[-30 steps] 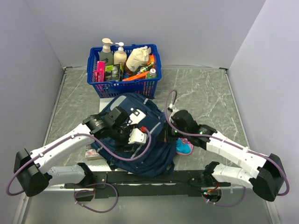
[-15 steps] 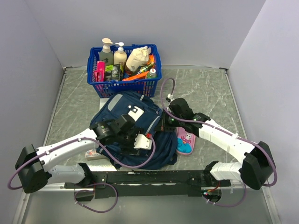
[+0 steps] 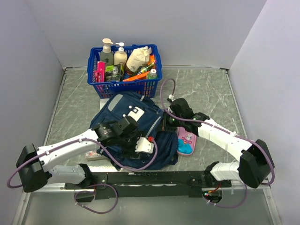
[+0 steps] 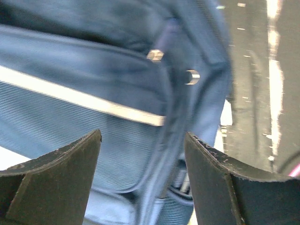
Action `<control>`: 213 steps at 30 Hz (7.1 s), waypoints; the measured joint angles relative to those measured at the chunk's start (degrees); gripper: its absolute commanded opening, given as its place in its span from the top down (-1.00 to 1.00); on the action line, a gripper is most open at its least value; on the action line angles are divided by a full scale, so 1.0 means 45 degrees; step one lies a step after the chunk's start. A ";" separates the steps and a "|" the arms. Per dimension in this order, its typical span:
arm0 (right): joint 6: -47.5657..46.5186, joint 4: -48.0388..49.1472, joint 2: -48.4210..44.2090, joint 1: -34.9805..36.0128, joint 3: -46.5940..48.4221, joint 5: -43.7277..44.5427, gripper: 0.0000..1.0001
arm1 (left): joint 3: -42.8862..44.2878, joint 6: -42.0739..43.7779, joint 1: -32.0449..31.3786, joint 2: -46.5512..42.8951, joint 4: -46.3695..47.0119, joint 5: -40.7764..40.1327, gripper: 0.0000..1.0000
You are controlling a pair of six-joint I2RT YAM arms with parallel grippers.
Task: Pack the student bag
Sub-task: Zip the student bag at the center of the board.
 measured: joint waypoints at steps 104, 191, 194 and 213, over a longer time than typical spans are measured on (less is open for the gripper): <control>-0.5008 0.0748 -0.4707 0.4172 -0.3424 0.6654 1.00 | -0.0714 -0.2667 -0.1025 -0.2064 0.1583 -0.2837 0.95; -0.6475 0.1234 -0.3565 0.3070 -0.2006 0.1467 1.00 | -0.2225 -0.4138 -0.1370 -0.1948 0.5615 -0.1389 0.98; -0.6645 0.1239 -0.3546 0.2764 -0.2006 0.1122 1.00 | -0.2069 -0.3478 -0.1375 -0.2030 0.5047 -0.0559 0.98; -0.7373 0.2686 -0.3487 0.1865 -0.1069 0.1365 -0.39 | -0.1107 0.0884 -0.1603 -0.3449 -0.0899 0.1010 0.98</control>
